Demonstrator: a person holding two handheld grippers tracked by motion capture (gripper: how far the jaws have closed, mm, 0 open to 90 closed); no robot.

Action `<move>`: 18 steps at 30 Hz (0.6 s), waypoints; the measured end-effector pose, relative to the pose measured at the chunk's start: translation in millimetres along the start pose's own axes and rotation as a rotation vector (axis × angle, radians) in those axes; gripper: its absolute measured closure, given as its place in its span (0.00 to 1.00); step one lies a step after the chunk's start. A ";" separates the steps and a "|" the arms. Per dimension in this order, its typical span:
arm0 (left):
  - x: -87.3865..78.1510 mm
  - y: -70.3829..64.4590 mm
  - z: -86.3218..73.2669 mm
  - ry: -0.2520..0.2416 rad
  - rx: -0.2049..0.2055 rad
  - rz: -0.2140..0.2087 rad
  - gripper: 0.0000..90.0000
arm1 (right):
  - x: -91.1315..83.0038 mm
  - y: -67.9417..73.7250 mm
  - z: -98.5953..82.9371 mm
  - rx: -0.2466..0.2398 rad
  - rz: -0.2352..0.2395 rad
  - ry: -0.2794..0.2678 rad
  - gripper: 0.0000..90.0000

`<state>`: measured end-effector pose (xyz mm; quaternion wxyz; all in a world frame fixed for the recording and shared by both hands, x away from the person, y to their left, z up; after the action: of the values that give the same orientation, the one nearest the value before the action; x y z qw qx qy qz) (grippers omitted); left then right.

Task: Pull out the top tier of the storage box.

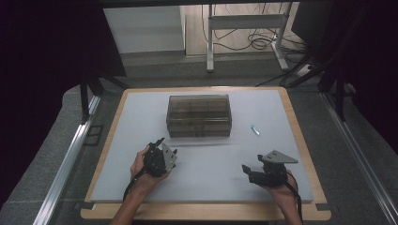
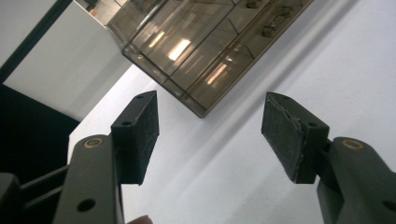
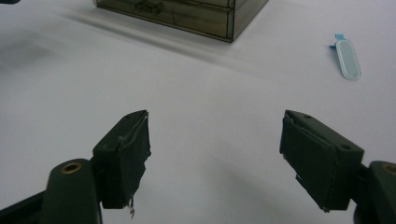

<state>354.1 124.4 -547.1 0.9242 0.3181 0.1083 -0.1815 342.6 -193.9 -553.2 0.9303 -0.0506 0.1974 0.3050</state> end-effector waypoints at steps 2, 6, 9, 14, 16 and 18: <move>-0.8 1.0 -1.3 0.008 -0.003 -0.003 0.42 | 1.3 0.1 1.2 -0.002 0.003 -0.002 0.27; -1.4 2.1 -4.0 0.006 -0.036 -0.008 0.42 | 5.3 -1.3 3.2 -0.010 -0.009 -0.013 0.27; -3.4 6.0 -5.2 0.005 -0.053 -0.003 0.42 | 7.3 -0.4 4.8 -0.009 -0.005 -0.017 0.28; -4.7 10.4 -7.7 0.005 -0.086 -0.004 0.42 | 12.4 4.0 5.7 -0.027 0.000 -0.018 0.28; -4.8 11.1 -10.1 0.011 -0.094 -0.010 0.42 | 15.1 5.9 5.9 -0.032 0.005 -0.018 0.28; -4.3 12.0 -11.3 0.010 -0.113 -0.016 0.42 | 17.1 7.4 6.1 -0.034 0.011 -0.015 0.28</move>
<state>354.1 141.4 -547.8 0.9386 0.2653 0.1258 -0.1809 352.9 -177.3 -554.3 0.9292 -0.0632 0.1852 0.3137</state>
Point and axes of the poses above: each handheld gripper's, and its own axes: x roughly forward along the jaws, z roughly out of its top, y roughly to its left, the point moved 8 cm from there along x, roughly forward along the jaws, and after that the axes turned 11 degrees about -y, right-handed, at the moved point
